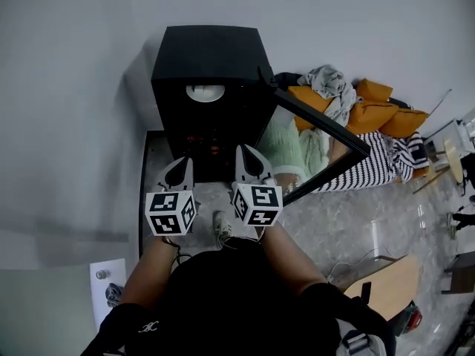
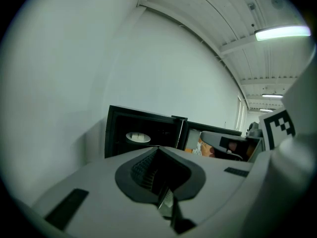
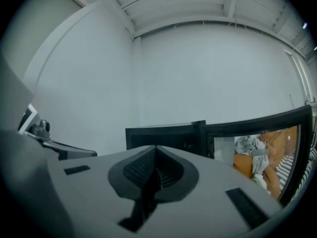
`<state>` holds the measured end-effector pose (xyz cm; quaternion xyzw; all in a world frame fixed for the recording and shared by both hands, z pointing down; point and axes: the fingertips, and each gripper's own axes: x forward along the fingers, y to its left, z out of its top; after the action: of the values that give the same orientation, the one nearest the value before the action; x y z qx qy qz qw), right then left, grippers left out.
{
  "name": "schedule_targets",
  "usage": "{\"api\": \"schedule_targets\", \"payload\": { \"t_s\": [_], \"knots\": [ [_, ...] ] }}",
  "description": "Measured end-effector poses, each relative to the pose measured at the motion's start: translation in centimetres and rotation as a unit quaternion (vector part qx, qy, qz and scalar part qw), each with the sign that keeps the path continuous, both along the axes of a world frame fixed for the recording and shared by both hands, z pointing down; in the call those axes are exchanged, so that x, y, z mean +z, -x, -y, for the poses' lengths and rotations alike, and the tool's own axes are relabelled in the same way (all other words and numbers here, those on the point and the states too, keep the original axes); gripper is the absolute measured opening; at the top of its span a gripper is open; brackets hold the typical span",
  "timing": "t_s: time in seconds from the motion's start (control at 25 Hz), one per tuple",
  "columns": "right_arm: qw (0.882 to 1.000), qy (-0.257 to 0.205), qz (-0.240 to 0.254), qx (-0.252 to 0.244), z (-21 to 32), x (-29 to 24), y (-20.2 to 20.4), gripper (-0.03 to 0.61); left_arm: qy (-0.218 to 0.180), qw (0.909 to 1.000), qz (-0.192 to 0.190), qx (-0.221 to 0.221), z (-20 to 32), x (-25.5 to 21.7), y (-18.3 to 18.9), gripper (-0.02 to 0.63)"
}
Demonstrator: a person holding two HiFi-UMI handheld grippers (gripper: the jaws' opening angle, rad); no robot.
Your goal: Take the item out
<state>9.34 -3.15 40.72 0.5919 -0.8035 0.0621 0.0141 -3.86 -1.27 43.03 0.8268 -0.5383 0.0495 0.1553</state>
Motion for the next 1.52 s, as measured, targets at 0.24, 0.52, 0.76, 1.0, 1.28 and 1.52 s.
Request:
{"api": "schedule_targets", "payload": {
  "t_s": [0.24, 0.52, 0.76, 1.0, 1.28, 1.52],
  "knots": [
    [1.0, 0.014, 0.007, -0.02, 7.1, 1.1, -0.9, 0.008, 0.013, 0.9996, -0.002, -0.025, 6.3, 0.5, -1.2, 0.008],
    [0.999, 0.036, 0.035, -0.01, 14.4, 3.1, -2.2, 0.008, 0.024, 0.9975, 0.002, -0.067, 12.1, 1.5, -2.1, 0.008],
    [0.997, 0.055, 0.026, -0.044, 18.2, 4.9, -1.6, 0.008, 0.029, 0.9951, 0.011, -0.094, 15.4, 2.1, -3.1, 0.008],
    [0.995, 0.077, 0.021, -0.064, 20.6, 7.0, -0.8, 0.008, 0.053, 0.9911, 0.002, -0.122, 17.6, 3.6, -2.5, 0.008],
    [0.993, 0.1, 0.007, -0.067, 22.7, 8.8, 0.3, 0.008, 0.055, 0.9899, 0.008, -0.13, 19.5, 4.0, -1.3, 0.008],
    [0.992, 0.116, 0.0, -0.046, 24.6, 10.3, 2.2, 0.025, 0.059, 0.9939, 0.007, -0.092, 20.8, 4.6, -0.4, 0.008]
  ]
}}
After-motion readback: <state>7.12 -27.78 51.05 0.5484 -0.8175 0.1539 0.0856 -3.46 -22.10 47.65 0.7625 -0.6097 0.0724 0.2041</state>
